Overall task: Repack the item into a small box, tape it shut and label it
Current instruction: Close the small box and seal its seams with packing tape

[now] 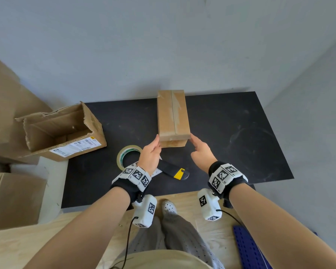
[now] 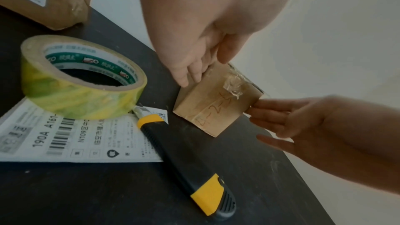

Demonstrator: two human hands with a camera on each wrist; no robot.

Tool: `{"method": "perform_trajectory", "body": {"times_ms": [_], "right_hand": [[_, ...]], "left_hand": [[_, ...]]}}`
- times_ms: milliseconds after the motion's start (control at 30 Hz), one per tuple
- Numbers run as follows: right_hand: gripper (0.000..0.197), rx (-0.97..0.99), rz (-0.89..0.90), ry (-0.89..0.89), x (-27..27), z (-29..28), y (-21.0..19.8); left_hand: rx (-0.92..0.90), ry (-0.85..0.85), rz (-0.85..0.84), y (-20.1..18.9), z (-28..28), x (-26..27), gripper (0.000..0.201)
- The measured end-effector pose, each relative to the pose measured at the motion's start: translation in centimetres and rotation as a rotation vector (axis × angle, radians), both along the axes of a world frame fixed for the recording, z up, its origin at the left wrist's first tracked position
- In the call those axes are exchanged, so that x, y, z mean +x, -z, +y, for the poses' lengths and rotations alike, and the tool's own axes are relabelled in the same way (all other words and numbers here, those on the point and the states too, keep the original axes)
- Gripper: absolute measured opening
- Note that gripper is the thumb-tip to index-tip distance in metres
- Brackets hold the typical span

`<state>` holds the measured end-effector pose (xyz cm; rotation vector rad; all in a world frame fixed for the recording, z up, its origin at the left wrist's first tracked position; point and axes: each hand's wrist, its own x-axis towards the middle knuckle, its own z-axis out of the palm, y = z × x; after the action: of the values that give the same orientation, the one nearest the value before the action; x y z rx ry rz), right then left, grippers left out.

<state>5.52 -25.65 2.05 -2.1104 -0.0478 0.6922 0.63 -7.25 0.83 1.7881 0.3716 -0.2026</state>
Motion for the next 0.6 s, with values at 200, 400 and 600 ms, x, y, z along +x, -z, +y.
{"method": "perform_trajectory", "body": {"times_ms": [200,400,600], "right_hand": [[0.04,-0.159,-0.24,0.007,2.6,-2.1,-1.3],[0.034,-0.245,-0.445,-0.201,4.8,-1.5,-1.3],[0.045,-0.237,-0.491,-0.296,5.7,-1.2,-1.6]], "left_hand": [[0.389,-0.042,-0.106,-0.8,2.8,0.8,0.039],[0.382,0.114,-0.125,-1.3,4.0,2.5,0.046],[0.395,0.097,-0.183,-1.8,4.0,3.2,0.048]]}}
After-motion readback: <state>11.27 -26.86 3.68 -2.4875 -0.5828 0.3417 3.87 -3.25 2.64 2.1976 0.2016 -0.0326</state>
